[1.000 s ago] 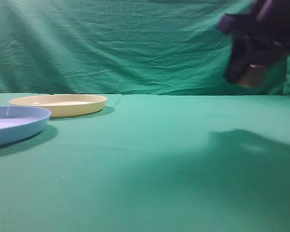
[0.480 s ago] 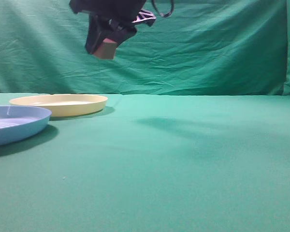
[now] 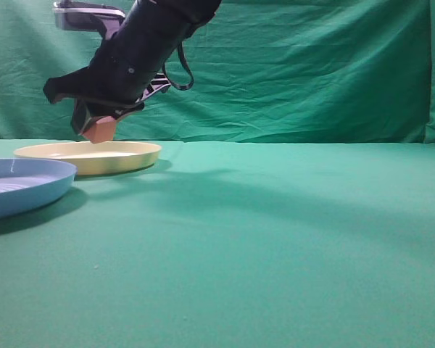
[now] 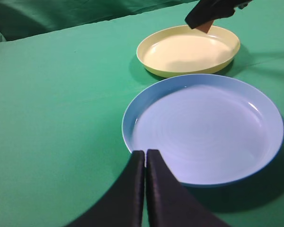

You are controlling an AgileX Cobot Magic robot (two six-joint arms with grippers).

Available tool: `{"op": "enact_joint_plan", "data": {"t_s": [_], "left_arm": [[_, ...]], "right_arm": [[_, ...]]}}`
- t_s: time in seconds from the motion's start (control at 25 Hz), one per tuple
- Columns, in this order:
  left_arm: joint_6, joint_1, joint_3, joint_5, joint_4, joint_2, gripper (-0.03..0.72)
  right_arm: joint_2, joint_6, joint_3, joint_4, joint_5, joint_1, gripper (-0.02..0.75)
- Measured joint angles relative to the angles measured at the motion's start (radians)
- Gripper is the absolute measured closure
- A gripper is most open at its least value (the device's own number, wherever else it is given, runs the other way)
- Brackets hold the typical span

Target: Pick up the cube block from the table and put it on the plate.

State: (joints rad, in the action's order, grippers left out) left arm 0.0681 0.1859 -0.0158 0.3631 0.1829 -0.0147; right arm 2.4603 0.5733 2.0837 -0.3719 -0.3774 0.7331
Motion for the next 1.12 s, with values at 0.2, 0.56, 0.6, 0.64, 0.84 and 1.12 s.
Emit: {"op": "enact_joint_plan", "data": {"t_s": [0.2, 0.56, 0.6, 0.64, 0.84, 1.12], "left_arm": [[0.000, 0.000, 0.000, 0.000, 0.000, 0.000, 0.688], [0.000, 0.000, 0.000, 0.000, 0.000, 0.000, 0.688], [0.000, 0.000, 0.000, 0.000, 0.000, 0.000, 0.688], [0.000, 0.000, 0.000, 0.000, 0.000, 0.000, 0.688], [0.000, 0.000, 0.000, 0.000, 0.000, 0.000, 0.688], [0.000, 0.000, 0.000, 0.000, 0.000, 0.000, 0.688]], "right_arm": [[0.025, 0.008, 0.004, -0.018, 0.026, 0.002, 0.377], [-0.020, 0.010, 0.004, -0.032, -0.049, -0.002, 0.164], [-0.054, 0.010, 0.004, -0.025, -0.102, -0.007, 0.217], [-0.086, 0.003, 0.004, -0.014, -0.164, -0.012, 0.281], [-0.304, -0.263, 0.004, 0.081, -0.475, -0.064, 0.666], [-0.562, -0.407, -0.031, 0.233, -0.809, -0.118, 0.738]]}}
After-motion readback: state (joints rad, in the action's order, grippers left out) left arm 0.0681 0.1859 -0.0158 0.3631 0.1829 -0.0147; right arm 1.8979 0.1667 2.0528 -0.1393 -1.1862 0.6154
